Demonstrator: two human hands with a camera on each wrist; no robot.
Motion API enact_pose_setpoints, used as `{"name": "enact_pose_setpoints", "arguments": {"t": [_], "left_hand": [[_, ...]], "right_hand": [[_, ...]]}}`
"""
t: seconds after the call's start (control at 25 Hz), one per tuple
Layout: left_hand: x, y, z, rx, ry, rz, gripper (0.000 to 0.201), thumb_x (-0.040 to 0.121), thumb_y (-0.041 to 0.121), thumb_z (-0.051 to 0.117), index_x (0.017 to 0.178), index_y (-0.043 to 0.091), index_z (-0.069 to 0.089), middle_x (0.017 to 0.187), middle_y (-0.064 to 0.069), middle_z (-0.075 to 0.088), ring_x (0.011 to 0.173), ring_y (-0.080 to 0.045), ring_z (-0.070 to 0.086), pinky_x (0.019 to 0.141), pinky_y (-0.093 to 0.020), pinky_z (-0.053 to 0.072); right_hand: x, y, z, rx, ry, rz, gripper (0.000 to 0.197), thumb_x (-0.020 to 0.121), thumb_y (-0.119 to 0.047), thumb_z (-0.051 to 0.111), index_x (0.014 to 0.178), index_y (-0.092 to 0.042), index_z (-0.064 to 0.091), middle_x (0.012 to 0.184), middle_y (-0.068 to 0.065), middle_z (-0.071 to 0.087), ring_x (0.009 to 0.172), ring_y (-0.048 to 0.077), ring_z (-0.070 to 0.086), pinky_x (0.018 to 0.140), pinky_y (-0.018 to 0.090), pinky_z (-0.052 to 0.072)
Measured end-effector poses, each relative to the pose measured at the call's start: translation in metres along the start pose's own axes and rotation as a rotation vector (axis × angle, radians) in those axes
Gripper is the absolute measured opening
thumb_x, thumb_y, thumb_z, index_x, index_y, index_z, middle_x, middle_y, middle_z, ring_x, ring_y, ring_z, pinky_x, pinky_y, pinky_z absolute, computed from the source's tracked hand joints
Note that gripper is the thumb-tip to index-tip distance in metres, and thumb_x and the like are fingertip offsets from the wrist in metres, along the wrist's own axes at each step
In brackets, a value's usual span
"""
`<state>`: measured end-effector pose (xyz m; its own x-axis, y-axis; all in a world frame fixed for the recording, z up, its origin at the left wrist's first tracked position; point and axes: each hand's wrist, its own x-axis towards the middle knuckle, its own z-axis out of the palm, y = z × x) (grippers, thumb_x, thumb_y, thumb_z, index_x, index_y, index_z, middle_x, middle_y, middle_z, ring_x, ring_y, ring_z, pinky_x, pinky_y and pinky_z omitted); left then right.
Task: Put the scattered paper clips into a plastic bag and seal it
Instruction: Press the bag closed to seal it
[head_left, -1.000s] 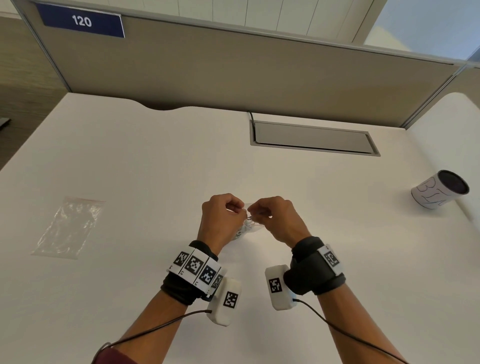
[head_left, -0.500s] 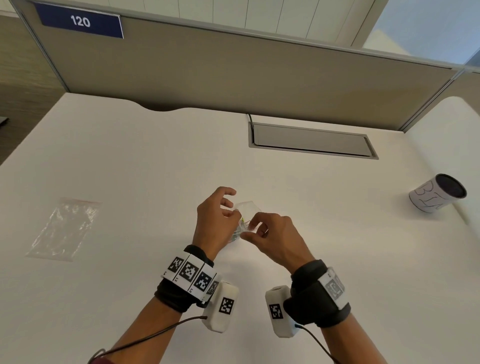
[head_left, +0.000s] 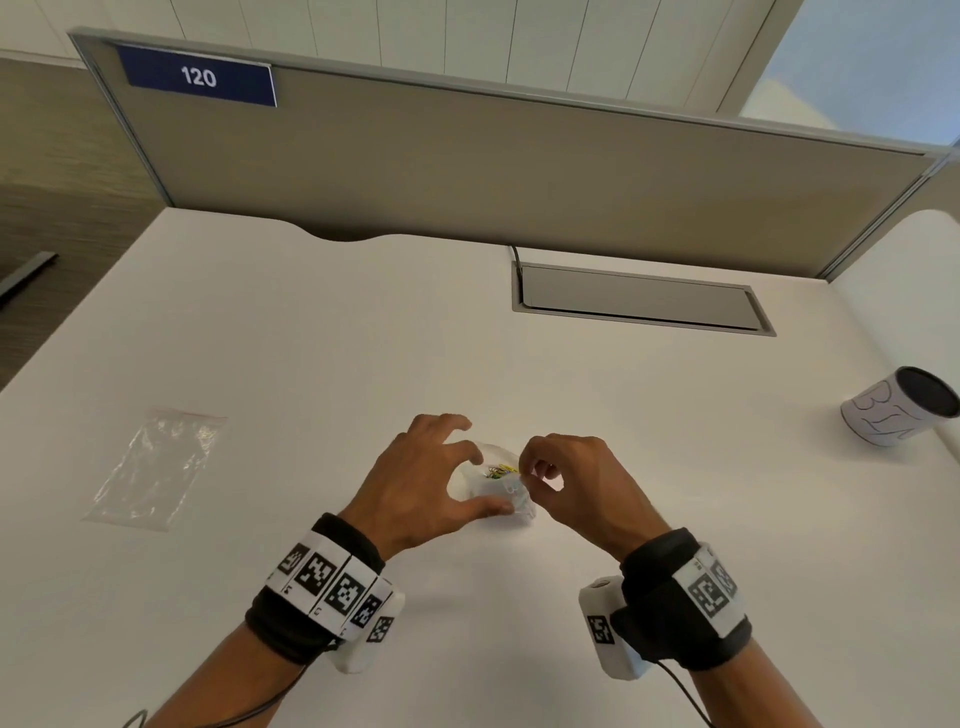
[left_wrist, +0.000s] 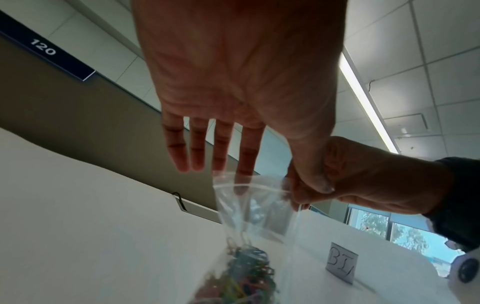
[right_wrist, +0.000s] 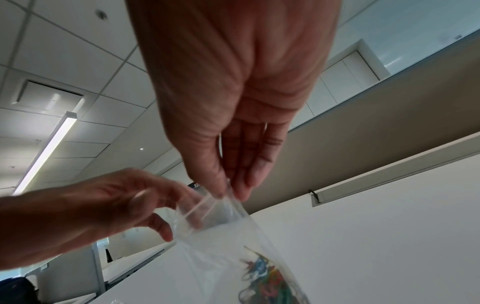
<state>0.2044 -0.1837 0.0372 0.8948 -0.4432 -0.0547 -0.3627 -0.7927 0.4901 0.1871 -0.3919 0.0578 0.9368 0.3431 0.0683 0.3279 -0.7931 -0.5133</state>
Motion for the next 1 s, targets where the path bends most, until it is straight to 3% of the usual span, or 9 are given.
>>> {"name": "enact_pose_setpoints", "arguments": {"t": [0.08,0.16,0.24,0.28,0.36,0.48,0.72,0.88,1.0], "left_hand": [[0.001,-0.008,-0.003,-0.001,-0.031,0.057,0.053,0.069,0.064,0.067,0.103,0.023,0.064,0.130,0.009,0.058,0.123,-0.011,0.048,0.101,-0.034,0.044],[0.002,-0.012,-0.006,-0.041,-0.035,0.104,0.034,0.077,0.046,0.073,0.095,0.019,0.063,0.109,0.005,0.066,0.098,-0.010,0.058,0.088,-0.033,0.049],[0.002,-0.011,-0.007,-0.142,-0.010,0.106,0.026,0.079,0.039,0.073,0.087,0.016,0.064,0.091,0.005,0.068,0.071,-0.004,0.054,0.073,-0.024,0.046],[0.001,-0.010,-0.008,-0.225,0.012,0.105,0.026,0.077,0.039,0.075,0.083,0.016,0.065,0.084,0.005,0.068,0.066,-0.003,0.054,0.070,-0.019,0.044],[-0.002,-0.007,-0.007,-0.446,0.066,0.092,0.026,0.072,0.036,0.081,0.075,0.014,0.067,0.075,0.006,0.070,0.068,-0.004,0.062,0.073,-0.014,0.050],[-0.005,-0.003,-0.005,-0.721,0.140,0.024,0.027,0.065,0.026,0.086,0.069,0.009,0.065,0.065,0.003,0.067,0.063,-0.007,0.062,0.070,-0.028,0.059],[-0.007,-0.005,-0.006,-0.895,0.186,-0.018,0.028,0.064,0.025,0.083,0.069,0.007,0.062,0.065,-0.003,0.065,0.068,-0.029,0.067,0.069,-0.040,0.060],[-0.005,-0.005,-0.009,-0.929,0.189,-0.023,0.029,0.068,0.020,0.082,0.076,0.002,0.060,0.067,-0.014,0.064,0.066,-0.028,0.070,0.068,-0.043,0.061],[-0.004,-0.008,-0.013,-0.872,0.126,-0.015,0.033,0.071,0.017,0.082,0.094,0.015,0.058,0.069,-0.008,0.065,0.070,-0.023,0.067,0.070,-0.044,0.062]], "right_hand": [[-0.003,0.006,-0.004,0.018,-0.005,-0.007,0.003,0.085,-0.017,0.062,0.085,-0.018,0.065,0.079,-0.006,0.071,0.071,0.007,0.060,0.067,0.020,0.050],[-0.007,0.013,-0.006,0.079,0.003,0.024,0.004,0.087,-0.018,0.063,0.085,-0.020,0.066,0.082,-0.008,0.072,0.075,0.004,0.062,0.071,0.019,0.051],[-0.011,0.018,-0.009,0.187,0.021,0.071,0.005,0.088,-0.016,0.065,0.083,-0.019,0.066,0.082,-0.009,0.073,0.079,0.004,0.065,0.074,0.020,0.053],[-0.013,0.019,-0.009,0.256,0.040,0.093,0.006,0.087,-0.015,0.065,0.082,-0.018,0.065,0.082,-0.008,0.073,0.079,0.006,0.067,0.076,0.021,0.053],[-0.017,0.020,-0.009,0.430,0.096,0.144,0.008,0.085,-0.011,0.069,0.083,-0.016,0.063,0.080,-0.003,0.074,0.079,0.011,0.069,0.078,0.023,0.055],[-0.020,0.020,-0.008,0.708,0.154,0.256,0.025,0.078,-0.003,0.075,0.087,-0.011,0.053,0.082,0.009,0.075,0.079,0.019,0.071,0.077,0.026,0.056],[-0.018,0.013,-0.009,1.032,0.208,0.343,0.033,0.077,0.008,0.071,0.085,-0.011,0.044,0.078,0.016,0.072,0.072,0.022,0.066,0.071,0.025,0.055],[-0.014,0.005,-0.011,1.028,0.197,0.313,0.035,0.083,0.010,0.063,0.080,-0.012,0.037,0.077,0.012,0.070,0.070,0.021,0.062,0.070,0.023,0.053],[-0.014,-0.001,-0.014,0.830,0.216,0.258,0.038,0.083,0.007,0.063,0.076,-0.017,0.035,0.077,0.005,0.070,0.072,0.020,0.061,0.073,0.024,0.049]]}}
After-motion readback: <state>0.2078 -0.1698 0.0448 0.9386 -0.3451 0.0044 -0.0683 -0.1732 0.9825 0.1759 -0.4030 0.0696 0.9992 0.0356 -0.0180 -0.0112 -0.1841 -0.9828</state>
